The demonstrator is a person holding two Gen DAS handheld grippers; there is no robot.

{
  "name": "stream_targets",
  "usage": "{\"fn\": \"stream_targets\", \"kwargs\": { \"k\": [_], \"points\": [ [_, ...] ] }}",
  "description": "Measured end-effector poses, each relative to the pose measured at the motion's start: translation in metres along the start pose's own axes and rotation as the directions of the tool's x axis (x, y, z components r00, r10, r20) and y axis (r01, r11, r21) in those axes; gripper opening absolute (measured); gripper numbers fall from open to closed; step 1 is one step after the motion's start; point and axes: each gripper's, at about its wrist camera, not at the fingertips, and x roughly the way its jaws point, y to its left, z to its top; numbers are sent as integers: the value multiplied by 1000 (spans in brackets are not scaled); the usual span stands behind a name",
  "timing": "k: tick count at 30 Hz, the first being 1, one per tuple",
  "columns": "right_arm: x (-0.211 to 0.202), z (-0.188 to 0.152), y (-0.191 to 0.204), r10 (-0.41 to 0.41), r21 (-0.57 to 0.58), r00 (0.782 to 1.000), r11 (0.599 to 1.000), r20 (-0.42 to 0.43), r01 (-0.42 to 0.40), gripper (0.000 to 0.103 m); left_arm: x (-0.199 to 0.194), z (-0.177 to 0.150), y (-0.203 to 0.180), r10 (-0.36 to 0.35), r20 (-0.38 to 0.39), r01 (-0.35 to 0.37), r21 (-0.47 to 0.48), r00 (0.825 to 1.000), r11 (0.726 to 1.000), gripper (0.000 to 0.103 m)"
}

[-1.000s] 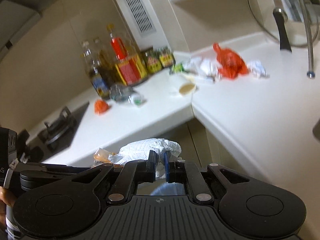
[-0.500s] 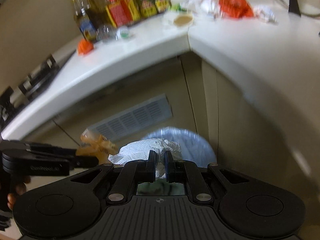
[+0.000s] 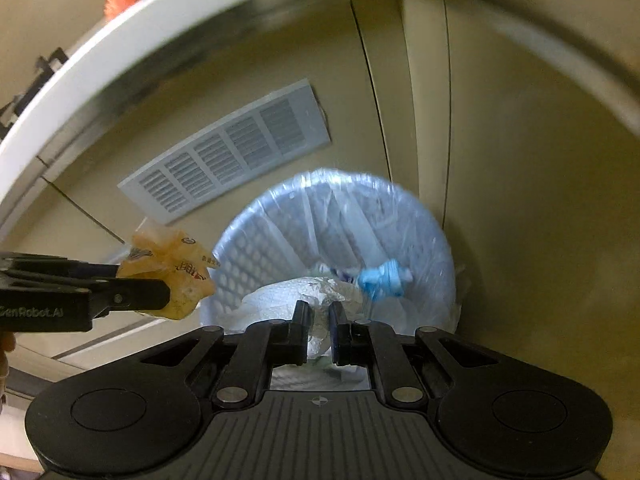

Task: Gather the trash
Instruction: 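Open both tools to drop the bag and tissue into the wastebasket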

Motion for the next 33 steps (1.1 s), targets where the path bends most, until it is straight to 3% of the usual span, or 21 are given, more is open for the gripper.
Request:
{"fn": "stream_targets", "kwargs": {
  "k": [2,4,20,26,30,33],
  "points": [
    [6,0,-2,-4,18,999,1000,-32,4,19,4,0,3,-1,-11,1,-1,1000,1000,41],
    [8,-2,-3,-19,20,1000,1000,-20,20,48,7,1,4,-1,-18,1,-2,1000,1000,41],
    [9,11,-12,-151,56,988,987,44,149,48,37,13,0,-22,-47,23,31,999,999,42],
    [16,14,-14,-159,62,986,986,53,156,48,53,25,-6,-32,-43,35,59,999,998,43],
    [19,16,-17,-165,74,985,984,56,161,48,61,37,-10,-42,-30,45,100,999,994,49],
    [23,17,-18,-165,75,985,984,52,161,48,69,45,-14,-56,-27,59,140,998,988,60]
  ]
}}
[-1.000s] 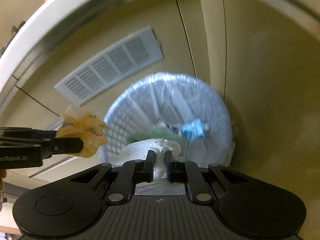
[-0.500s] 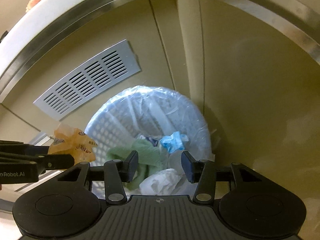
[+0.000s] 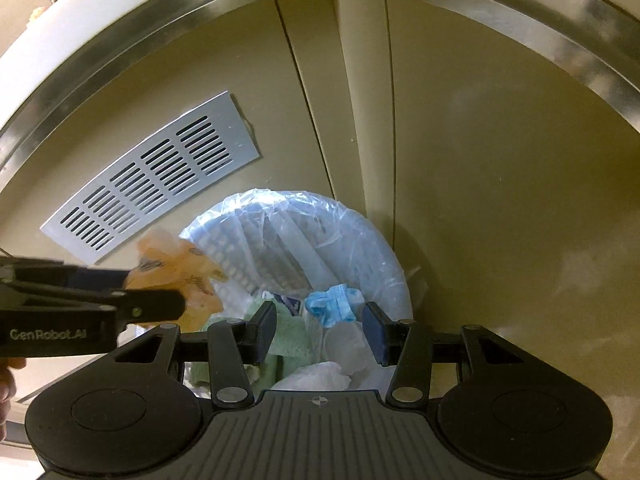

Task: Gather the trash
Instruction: 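Open both tools to drop the bag and tissue into the wastebasket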

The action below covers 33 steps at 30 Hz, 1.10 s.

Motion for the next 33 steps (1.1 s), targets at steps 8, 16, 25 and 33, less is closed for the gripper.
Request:
{"fn": "stream_targets", "kwargs": {
  "k": [8,16,25,33],
  "points": [
    [5,0,-1,3,10,1000,1000,-7,-3,48,13,5,4,17,-26,-17,9,1000,1000,71],
    [7,-1,-2,14,7,1000,1000,-12,-14,48,13,-2,4,26,-30,-26,-7,999,1000,70],
    [-3,0,1,28,-7,1000,1000,5,-28,48,0,-9,2,39,-13,-39,-32,999,999,70],
    [-24,-2,11,48,-30,998,998,29,-47,48,-21,-20,-1,59,17,-58,-59,998,997,70]
  ]
}}
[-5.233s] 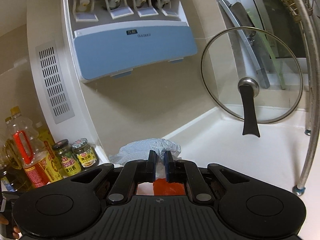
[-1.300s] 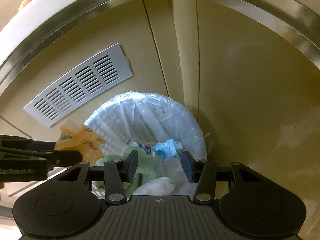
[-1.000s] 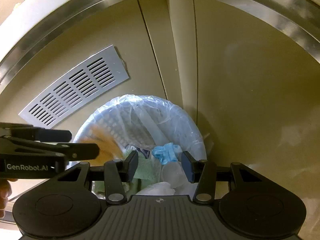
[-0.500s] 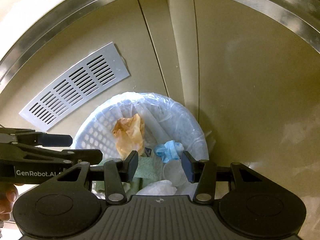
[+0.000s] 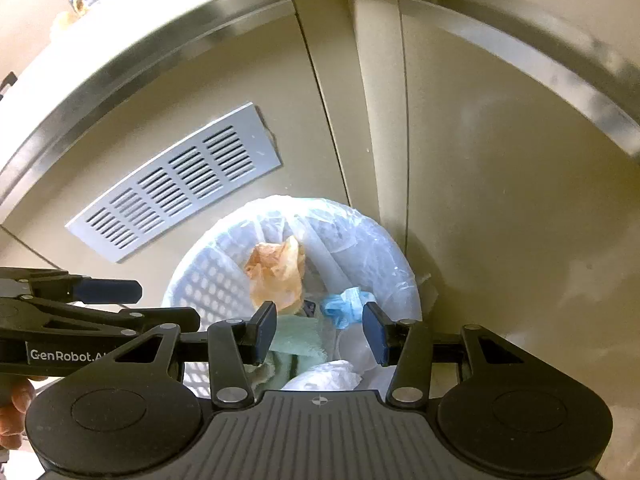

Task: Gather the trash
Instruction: 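Open both tools to drop the bag and tissue into the wastebasket, then raise both tools back up toward the counter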

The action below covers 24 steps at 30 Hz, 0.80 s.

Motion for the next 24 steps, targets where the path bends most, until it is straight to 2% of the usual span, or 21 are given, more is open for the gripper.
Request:
{"fn": "stream_targets", "kwargs": {
  "k": [10,15,24],
  "points": [
    [-37,-8,6,27,17,999,999,20,-27,48,-38,-22,-4,11,30,-10,-42,999,999,70],
    [-65,-11,10,81,49,997,995,19,-82,48,-71,-31,-12,13,69,-10,-52,998,999,70],
    [-118,-8,22,184,50,980,981,79,-189,48,-133,-31,-17,29,173,-20,-56,985,998,70]
  ]
}}
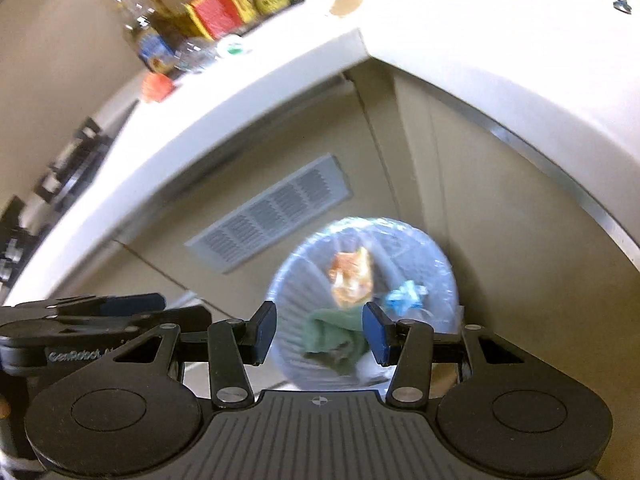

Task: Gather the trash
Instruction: 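Raise both tools back up toward the counter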

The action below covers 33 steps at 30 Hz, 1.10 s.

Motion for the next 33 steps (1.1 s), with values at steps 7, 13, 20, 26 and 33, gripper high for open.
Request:
{"fn": "stream_targets", "kwargs": {
  "k": [7,13,20,26,33],
  "points": [
    [-31,14,17,17,-18,997,1000,74,-16,48,-34,21,1,-10,84,10,0,996,1000,70],
    [-42,31,16,-34,-3,990,999,139,35,48,-42,51,0,-38,142,35,21,989,999,71],
    [-44,59,13,-62,-31,978,997,200,70,48,-38,91,1,-65,186,57,51,980,997,71],
    [-34,93,5,-79,-47,967,995,241,93,48,-27,124,14,-59,215,47,62,975,997,71],
    [-15,141,-4,-76,-78,954,992,290,102,48,-14,166,34,-26,260,11,61,965,998,71]
  ]
}}
